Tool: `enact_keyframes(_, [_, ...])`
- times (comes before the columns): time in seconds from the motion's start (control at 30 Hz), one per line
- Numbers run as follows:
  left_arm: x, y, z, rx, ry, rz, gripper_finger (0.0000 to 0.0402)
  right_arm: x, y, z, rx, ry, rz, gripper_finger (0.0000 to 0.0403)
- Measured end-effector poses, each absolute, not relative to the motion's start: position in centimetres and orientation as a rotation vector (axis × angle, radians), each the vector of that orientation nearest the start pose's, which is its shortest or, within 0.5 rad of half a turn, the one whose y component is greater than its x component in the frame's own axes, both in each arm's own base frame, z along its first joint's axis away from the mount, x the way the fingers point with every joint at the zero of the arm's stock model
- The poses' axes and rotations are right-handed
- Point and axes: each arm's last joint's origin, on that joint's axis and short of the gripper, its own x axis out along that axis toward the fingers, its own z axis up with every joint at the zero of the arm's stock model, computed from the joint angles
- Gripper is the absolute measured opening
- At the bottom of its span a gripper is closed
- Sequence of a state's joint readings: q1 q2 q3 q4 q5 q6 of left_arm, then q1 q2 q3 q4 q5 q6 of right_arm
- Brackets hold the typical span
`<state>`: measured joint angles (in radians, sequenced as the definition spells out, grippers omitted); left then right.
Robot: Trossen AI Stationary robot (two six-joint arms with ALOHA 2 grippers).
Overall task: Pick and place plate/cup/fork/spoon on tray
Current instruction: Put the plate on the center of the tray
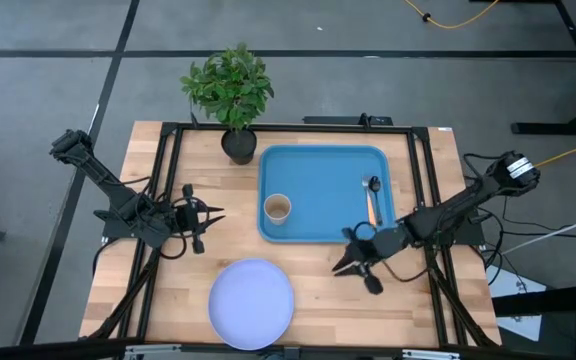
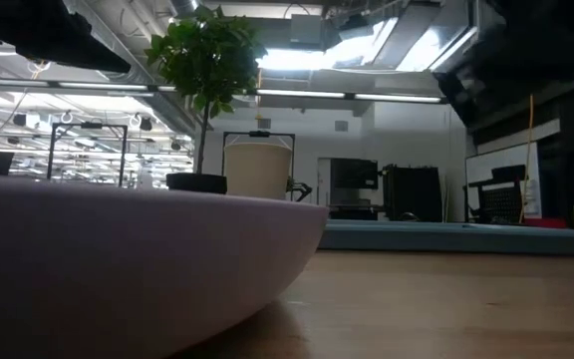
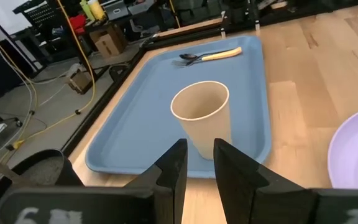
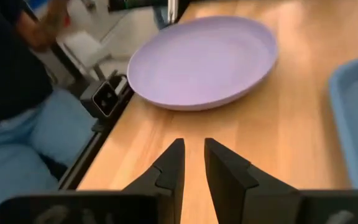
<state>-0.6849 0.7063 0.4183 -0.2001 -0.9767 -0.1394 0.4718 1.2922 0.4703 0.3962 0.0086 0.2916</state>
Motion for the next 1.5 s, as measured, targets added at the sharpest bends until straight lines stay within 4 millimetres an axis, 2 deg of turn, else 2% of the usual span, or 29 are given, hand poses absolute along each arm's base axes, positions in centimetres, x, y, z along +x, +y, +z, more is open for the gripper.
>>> enact_keyframes(0.23, [12.8, -7.3, 22.4, 0.226, 0.307, 0.314, 0.0073, 15.9, 7.7, 16.2, 0.236, 0.124, 0.434, 0.0067])
enact_keyframes(0.37, [12.8, -7.3, 22.4, 0.240, 0.307, 0.314, 0.0073, 14.1, 6.8, 15.5, 0.224, 0.053, 0.440, 0.0067])
enact_keyframes(0.63, [12.8, -7.4, 22.6, 0.224, 0.291, 0.314, 0.0073, 13.6, 5.9, 15.8, 0.110, 0.049, 0.382, 0.0067])
enact_keyframes(0.83, [12.9, -7.4, 22.6, 0.220, 0.287, 0.314, 0.0073, 12.8, 4.8, 15.7, 0.149, 0.112, 0.327, 0.0067])
enact_keyframes(1.13, [12.8, -7.3, 22.7, 0.228, 0.277, 0.359, 0.0073, 11.2, 3.9, 16.4, 0.079, 0.052, 0.352, 0.0067])
enact_keyframes(1.33, [12.8, -7.3, 22.7, 0.229, 0.277, 0.361, 0.0073, 10.3, 3.4, 16.3, 0.092, 0.063, 0.332, 0.0067])
enact_keyframes(1.5, [12.8, -7.3, 22.7, 0.230, 0.278, 0.361, 0.0073, 9.5, 3.1, 16.8, 0.101, -0.009, 0.327, 0.0067])
